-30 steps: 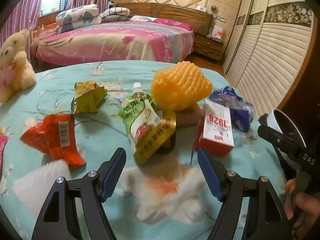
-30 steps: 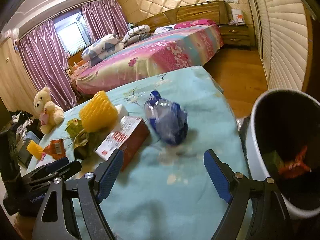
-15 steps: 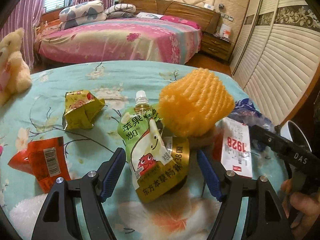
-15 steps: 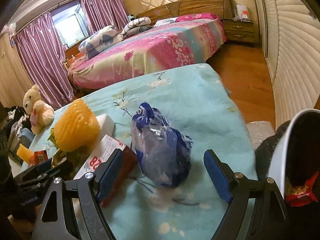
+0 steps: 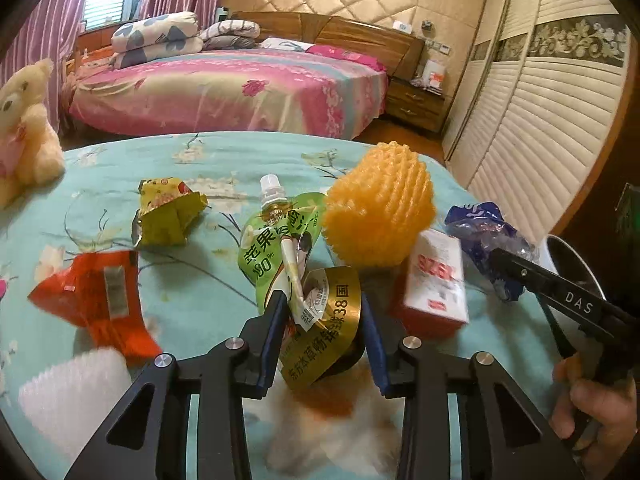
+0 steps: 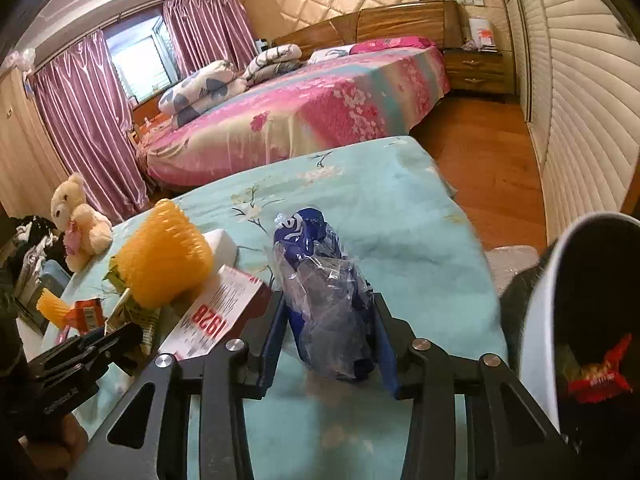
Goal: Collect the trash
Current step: 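Carry both items over the trash bin and open the left tool to drop the pouch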
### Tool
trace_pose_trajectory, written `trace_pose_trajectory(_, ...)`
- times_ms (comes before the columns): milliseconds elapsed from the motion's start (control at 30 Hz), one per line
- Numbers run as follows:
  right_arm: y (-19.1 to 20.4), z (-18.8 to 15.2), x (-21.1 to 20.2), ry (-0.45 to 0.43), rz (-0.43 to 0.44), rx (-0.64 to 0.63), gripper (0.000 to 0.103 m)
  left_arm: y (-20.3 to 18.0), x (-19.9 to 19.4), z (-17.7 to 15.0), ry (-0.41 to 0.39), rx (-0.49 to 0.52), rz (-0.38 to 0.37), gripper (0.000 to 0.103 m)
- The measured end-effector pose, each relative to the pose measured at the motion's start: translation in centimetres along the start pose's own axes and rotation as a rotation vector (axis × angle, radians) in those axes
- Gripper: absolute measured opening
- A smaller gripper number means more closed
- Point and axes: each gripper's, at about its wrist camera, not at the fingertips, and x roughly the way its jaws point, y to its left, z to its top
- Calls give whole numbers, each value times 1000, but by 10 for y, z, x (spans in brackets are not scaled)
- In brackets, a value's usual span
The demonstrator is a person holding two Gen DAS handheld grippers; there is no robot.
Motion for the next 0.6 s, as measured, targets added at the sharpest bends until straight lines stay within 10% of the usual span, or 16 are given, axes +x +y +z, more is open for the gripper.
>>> trace_pose_trajectory(600, -14, -31, -76, -84, -13, 83, 41, -38, -55, -31, -49, 122, -147, 35)
